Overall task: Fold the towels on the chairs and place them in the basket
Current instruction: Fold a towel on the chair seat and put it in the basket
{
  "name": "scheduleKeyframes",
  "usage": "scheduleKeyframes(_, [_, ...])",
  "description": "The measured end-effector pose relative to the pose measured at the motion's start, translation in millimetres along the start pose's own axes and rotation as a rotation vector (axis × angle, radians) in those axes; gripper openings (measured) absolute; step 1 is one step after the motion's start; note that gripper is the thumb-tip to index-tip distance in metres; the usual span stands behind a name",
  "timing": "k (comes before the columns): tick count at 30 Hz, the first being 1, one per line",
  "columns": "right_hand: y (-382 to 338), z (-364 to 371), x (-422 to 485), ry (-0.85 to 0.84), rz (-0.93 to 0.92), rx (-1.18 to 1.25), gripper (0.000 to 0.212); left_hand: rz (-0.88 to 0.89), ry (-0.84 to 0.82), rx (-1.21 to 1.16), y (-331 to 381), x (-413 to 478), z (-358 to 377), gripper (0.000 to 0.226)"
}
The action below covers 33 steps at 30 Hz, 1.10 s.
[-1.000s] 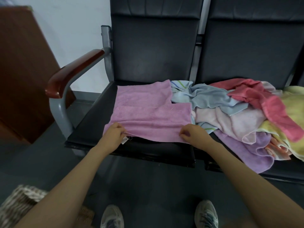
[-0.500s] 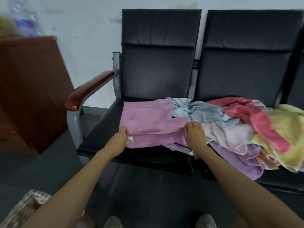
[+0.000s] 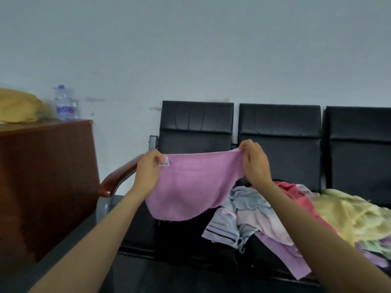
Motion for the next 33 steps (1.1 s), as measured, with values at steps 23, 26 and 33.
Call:
scheduleKeyframes(23, [151.9,194.6,-14.1,-0.485,0.362,0.231,0.027,-0.443,-0.345,0.075,-206.1,0.6,114.3,0.027])
scheduleKeyframes(26, [172.2,217.9,32.9,-0.437,0.35,0.254,0.028,-0.431,-0.307,0.102,-223.4,49.8,117.7,0.027])
scheduleKeyframes(33, [228.6,299.2,120.1,-0.547,0.34,0.096,0.028,-0.483,-0.328,0.262,-300.0,147.0,145.5,0.026])
Point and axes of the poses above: each hand's wrist, its own x-axis towards the middle knuckle, its own z-axis out of the palm, y = z × x, the point moved 6 cm from there along x, towards the middle knuckle, and after that the axes turned 15 degrees about -y, right-handed, at the moved point
